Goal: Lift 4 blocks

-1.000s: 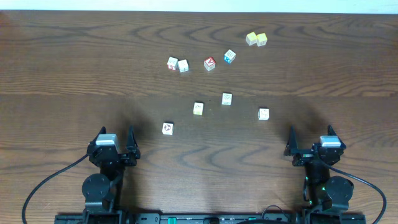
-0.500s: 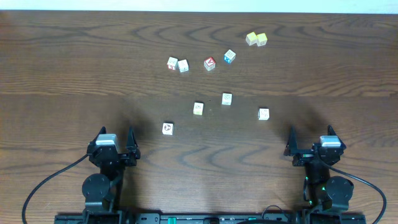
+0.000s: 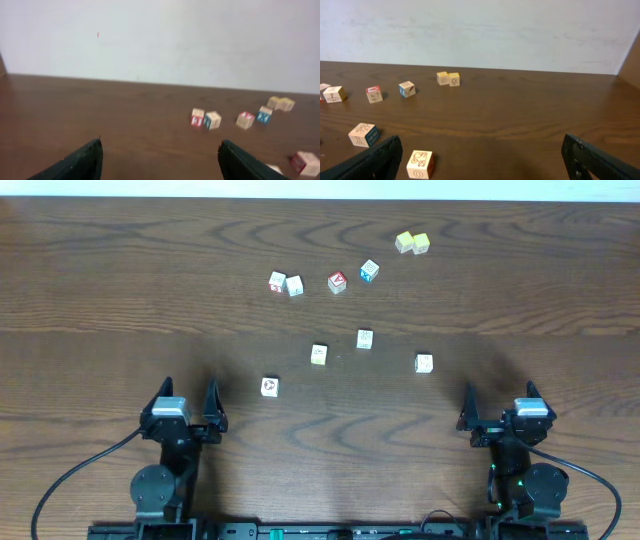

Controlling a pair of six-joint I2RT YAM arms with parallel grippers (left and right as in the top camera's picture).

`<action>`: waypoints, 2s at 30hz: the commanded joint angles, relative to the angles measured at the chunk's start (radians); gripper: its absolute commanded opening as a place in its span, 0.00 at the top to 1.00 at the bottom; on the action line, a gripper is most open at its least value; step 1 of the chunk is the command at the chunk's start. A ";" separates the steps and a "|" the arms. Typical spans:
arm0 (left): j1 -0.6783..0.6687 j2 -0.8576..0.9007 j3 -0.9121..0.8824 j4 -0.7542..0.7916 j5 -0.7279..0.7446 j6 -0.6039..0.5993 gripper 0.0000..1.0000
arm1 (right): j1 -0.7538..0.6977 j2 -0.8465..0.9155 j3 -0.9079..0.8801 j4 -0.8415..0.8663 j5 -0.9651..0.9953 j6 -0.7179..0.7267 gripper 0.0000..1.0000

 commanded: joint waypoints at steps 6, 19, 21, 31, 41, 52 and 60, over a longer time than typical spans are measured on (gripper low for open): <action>0.004 -0.007 -0.006 0.361 0.164 -0.014 0.26 | 0.006 -0.003 -0.001 -0.004 -0.005 -0.008 0.01; 0.004 0.179 0.327 0.336 0.176 0.205 0.26 | 0.006 -0.003 -0.001 -0.004 -0.005 -0.008 0.01; 0.005 0.300 0.466 0.163 0.176 0.205 0.26 | 0.006 -0.003 -0.001 -0.004 -0.005 -0.008 0.01; 0.004 1.030 0.970 -0.428 0.467 0.143 0.26 | 0.006 -0.003 -0.001 -0.004 -0.005 -0.008 0.01; 0.017 1.262 1.039 -0.505 0.408 0.015 0.26 | 0.006 -0.003 -0.001 -0.004 -0.005 -0.008 0.01; 0.037 1.466 1.495 -1.060 0.103 -0.016 0.26 | 0.006 -0.003 -0.001 -0.004 -0.005 -0.008 0.01; 0.037 1.495 1.493 -1.049 0.094 -0.016 0.26 | 0.006 -0.003 -0.001 -0.004 -0.005 -0.008 0.01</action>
